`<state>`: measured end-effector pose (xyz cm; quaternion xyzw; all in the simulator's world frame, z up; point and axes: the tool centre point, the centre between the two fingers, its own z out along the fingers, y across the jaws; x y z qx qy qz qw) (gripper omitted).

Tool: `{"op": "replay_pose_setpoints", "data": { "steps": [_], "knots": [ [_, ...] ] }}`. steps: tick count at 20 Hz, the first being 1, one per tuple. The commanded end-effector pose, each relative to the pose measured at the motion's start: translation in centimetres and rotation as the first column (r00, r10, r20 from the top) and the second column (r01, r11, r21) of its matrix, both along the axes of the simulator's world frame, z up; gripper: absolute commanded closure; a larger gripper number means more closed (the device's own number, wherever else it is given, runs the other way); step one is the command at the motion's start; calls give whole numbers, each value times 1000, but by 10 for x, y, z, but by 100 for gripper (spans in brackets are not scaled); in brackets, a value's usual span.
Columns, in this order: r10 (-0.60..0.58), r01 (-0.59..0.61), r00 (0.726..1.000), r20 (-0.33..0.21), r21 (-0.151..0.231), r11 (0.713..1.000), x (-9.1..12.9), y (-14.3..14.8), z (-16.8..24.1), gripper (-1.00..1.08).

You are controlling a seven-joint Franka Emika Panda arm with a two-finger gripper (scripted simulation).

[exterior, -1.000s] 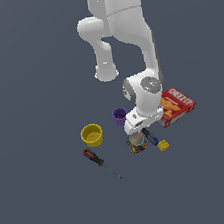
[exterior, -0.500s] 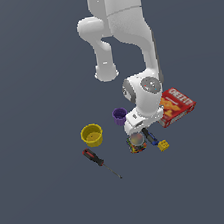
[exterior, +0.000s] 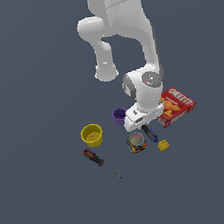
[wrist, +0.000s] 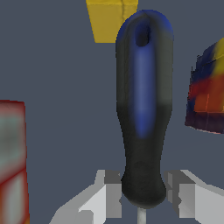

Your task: Pick up a designated object from a clutter of objects.

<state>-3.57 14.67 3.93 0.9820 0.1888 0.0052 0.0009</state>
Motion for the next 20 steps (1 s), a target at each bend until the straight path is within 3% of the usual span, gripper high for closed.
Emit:
{"op": "replay_pose_setpoints", "data": {
  "steps": [1,20],
  "knots": [
    [1,-1,1000,1,0,1000,-4,1,11,108],
    [5,-5,1000,-3,-1,1000,-58,14,154,108]
  ]
}}
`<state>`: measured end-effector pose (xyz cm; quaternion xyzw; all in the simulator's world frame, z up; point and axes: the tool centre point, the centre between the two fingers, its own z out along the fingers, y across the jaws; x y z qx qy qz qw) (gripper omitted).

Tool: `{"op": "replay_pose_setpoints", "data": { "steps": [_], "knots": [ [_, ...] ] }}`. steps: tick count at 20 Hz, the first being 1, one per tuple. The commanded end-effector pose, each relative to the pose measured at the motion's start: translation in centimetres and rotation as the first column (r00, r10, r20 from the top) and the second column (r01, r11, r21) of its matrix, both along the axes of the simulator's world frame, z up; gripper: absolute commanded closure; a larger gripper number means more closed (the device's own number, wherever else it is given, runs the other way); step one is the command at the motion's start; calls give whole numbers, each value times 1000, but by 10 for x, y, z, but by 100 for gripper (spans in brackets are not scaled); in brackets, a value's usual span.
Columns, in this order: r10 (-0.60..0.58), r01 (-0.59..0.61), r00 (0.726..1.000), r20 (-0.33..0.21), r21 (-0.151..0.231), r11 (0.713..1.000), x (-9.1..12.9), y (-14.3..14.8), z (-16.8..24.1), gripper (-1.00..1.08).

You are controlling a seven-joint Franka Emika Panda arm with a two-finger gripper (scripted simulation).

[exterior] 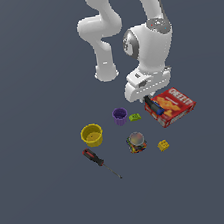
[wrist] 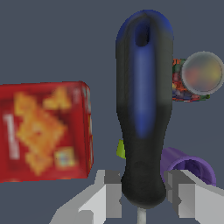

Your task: Pick up a designated object from a clutter of objects.

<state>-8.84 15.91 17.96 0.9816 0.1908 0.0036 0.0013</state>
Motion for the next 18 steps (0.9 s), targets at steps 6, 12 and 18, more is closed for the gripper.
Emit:
{"op": "replay_pose_setpoints", "data": {
  "steps": [6,12,18],
  "knots": [
    [2,-2,1000,-2,2,1000,-25,7,68,108],
    [3,-3,1000,-4,2,1000,-44,12,123,108],
    [4,-4,1000,-5,2,1000,-62,16,176,108]
  ]
}}
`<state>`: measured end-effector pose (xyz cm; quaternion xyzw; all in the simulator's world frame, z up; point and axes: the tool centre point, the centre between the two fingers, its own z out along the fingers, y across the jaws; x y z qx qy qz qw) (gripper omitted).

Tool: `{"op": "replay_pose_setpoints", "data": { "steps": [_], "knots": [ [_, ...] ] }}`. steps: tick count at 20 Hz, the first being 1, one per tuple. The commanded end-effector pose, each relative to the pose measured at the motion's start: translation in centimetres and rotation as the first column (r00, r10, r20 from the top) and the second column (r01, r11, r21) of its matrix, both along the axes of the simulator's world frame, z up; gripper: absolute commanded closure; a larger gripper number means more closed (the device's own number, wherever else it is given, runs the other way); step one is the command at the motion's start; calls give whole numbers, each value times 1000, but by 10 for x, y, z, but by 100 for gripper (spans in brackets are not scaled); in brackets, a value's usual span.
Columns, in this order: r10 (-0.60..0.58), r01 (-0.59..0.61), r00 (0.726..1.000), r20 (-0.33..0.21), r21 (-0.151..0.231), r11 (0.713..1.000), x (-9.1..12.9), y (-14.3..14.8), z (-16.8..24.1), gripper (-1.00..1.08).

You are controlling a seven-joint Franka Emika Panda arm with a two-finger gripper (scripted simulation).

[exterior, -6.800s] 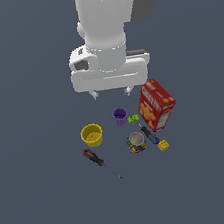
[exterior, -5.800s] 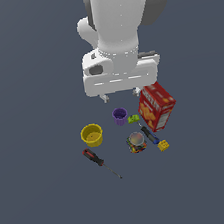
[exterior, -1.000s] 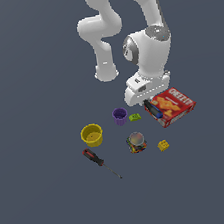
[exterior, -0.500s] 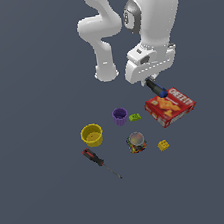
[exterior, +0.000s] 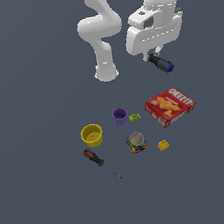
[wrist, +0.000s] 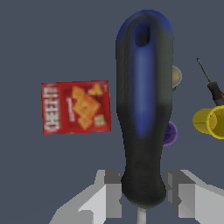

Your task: Pick up a designated object from a clutter of objects.

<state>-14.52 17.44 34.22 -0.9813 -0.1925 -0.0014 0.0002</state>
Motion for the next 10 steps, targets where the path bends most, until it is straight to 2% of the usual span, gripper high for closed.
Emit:
{"op": "replay_pose_setpoints", "data": {
  "steps": [1,10],
  "knots": [
    [0,0,1000,-1,0,1000,-8,2,22,108],
    [0,0,1000,-2,-1,1000,-25,7,80,108]
  ]
}}
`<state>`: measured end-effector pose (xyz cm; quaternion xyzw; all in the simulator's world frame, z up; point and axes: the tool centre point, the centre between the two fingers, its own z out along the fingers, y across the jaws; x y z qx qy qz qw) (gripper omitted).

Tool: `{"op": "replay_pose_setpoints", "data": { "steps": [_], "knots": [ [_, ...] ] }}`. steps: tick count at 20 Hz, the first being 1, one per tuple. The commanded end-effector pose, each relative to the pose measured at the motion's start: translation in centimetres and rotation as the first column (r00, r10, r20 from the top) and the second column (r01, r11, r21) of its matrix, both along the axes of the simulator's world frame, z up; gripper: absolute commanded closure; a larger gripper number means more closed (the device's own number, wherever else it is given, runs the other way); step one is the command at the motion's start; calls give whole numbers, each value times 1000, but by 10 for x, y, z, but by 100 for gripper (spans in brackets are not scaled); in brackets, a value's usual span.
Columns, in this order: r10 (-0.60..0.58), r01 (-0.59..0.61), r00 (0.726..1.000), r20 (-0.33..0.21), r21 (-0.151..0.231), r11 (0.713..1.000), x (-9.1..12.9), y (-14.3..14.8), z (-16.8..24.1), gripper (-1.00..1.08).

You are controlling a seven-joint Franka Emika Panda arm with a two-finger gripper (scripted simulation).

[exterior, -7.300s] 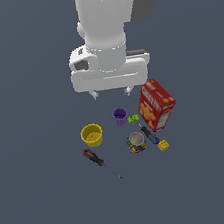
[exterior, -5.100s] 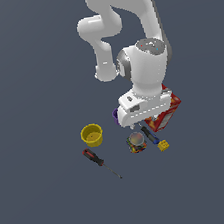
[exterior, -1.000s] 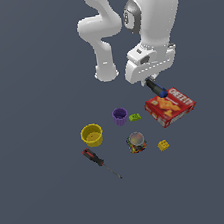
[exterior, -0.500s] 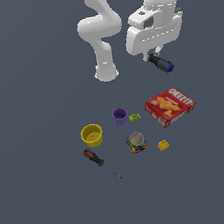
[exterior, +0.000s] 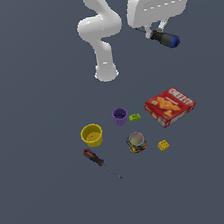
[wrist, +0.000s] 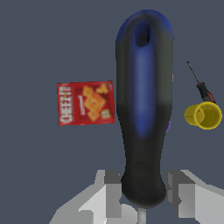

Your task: Pick up a designated object from a clutter of objects.

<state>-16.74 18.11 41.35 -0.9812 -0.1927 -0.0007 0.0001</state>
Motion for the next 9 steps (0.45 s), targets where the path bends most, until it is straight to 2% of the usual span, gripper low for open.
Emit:
{"op": "replay_pose_setpoints", "data": {
  "steps": [1,9],
  "knots": [
    [0,0,1000,0,0,1000,-4,1,12,108],
    [0,0,1000,-1,0,1000,-7,3,28,108]
  ]
}}
